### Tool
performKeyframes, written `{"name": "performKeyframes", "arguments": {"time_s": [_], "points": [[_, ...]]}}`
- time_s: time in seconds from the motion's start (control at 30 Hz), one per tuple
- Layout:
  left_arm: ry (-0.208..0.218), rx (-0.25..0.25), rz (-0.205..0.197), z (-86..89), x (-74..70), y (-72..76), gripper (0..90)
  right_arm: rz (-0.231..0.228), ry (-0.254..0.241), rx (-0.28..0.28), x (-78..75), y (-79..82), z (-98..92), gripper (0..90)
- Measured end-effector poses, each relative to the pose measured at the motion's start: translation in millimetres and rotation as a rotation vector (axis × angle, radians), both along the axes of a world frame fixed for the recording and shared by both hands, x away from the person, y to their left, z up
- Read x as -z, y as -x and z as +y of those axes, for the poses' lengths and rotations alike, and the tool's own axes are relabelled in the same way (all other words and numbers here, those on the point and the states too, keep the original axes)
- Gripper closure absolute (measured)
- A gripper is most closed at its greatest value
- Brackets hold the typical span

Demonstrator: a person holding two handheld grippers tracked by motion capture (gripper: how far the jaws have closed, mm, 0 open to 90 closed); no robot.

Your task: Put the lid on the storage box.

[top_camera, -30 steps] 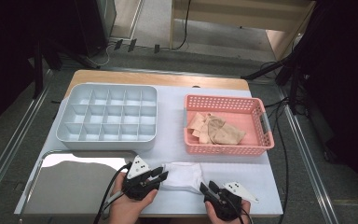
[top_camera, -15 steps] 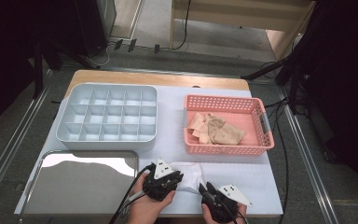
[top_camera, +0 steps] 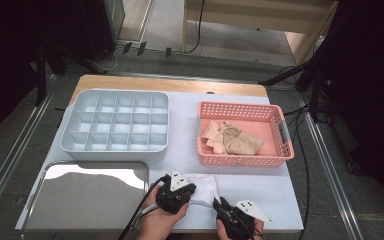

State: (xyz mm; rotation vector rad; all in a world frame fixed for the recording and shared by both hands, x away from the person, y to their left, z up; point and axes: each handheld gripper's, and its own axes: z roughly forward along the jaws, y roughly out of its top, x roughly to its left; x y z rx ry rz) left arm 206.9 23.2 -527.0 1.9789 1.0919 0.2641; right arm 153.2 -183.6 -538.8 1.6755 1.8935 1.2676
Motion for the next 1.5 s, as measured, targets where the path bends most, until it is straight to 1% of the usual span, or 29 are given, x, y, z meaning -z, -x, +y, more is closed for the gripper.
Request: {"name": "performKeyframes", "arguments": {"time_s": [0.1, 0.13, 0.23, 0.37, 0.5, 0.67, 0.73, 0.8, 0.87, 1.0, 1.03, 1.1, 1.2, 1.23, 1.27, 1.3, 1.37, 1.4, 1.47, 1.5], "points": [[0.004, 0.0, 0.006, 0.6, 0.3, -0.9, 89.9, 0.011, -0.02, -0.015, 0.3, -1.8, -3.8, 81.7], [0.008, 0.003, 0.01, 0.8, 0.3, -1.2, 90.0, 0.025, -0.031, -0.016, -0.2, -1.8, -5.0, 82.6], [0.006, 0.0, 0.012, 0.8, 0.3, -1.4, 90.0, 0.027, -0.043, -0.026, 0.0, -3.0, -7.6, 83.5], [0.011, 0.0, 0.014, 0.8, 0.4, -1.7, 90.0, 0.023, -0.045, -0.031, -1.0, -3.2, -8.5, 84.1], [0.026, -0.017, 0.024, -1.2, 0.7, -2.2, 90.0, 0.012, -0.054, -0.025, -3.8, -3.8, -12.9, 84.6], [0.03, -0.011, 0.028, -1.0, 1.2, -2.8, 90.0, -0.002, -0.064, -0.023, -7.6, -3.1, -15.0, 84.7], [0.04, -0.014, 0.03, -0.9, 1.4, -3.3, 90.0, -0.028, -0.064, -0.03, -10.1, -1.4, -13.3, 84.7], [0.039, -0.012, 0.033, -0.6, 1.3, -3.5, 90.0, -0.048, -0.078, -0.04, -14.4, 0.4, -11.6, 84.7], [0.037, -0.016, 0.032, -1.0, 1.3, -3.3, 90.0, -0.073, -0.104, -0.055, -19.1, 2.5, -9.1, 84.7], [0.038, -0.014, 0.036, 0.0, 1.2, -4.0, 90.0, -0.113, -0.128, -0.101, -27.6, 6.3, 0.8, 84.8], [0.048, -0.013, 0.04, 0.5, 1.4, -4.5, 90.0, -0.121, -0.125, -0.113, -28.8, 6.8, 3.0, 84.8], [0.056, -0.019, 0.039, 0.8, 1.9, -4.3, 90.0, -0.135, -0.129, -0.147, -32.2, 7.2, 12.0, 84.8], [0.06, -0.027, 0.036, 0.6, 2.4, -4.6, 90.0, -0.14, -0.126, -0.172, -33.6, 6.6, 21.6, 84.8], [0.06, -0.023, 0.039, 1.1, 2.1, -5.2, 90.0, -0.142, -0.122, -0.18, -33.3, 6.2, 25.3, 84.8], [0.073, -0.018, 0.047, 2.4, 1.9, -6.4, 90.0, -0.144, -0.119, -0.184, -32.8, 5.9, 28.1, 84.8], [0.089, -0.013, 0.052, 4.2, 1.4, -7.3, 90.0, -0.143, -0.111, -0.191, -31.9, 5.6, 32.3, 84.8], [0.089, -0.02, 0.038, 9.8, -2.3, -7.1, 87.2, -0.148, -0.106, -0.198, -30.8, 5.1, 36.9, 84.8], [0.1, -0.027, 0.027, 14.1, -5.0, -6.4, 83.7, -0.15, -0.105, -0.201, -30.3, 4.8, 39.6, 84.7], [0.116, -0.039, 0.014, 24.5, -10.7, -5.5, 82.3, -0.149, -0.098, -0.204, -29.5, 3.5, 43.1, 84.7], [0.129, -0.045, 0.015, 29.9, -13.4, -5.1, 82.2, -0.15, -0.094, -0.209, -29.1, 2.6, 44.4, 84.7]]}}
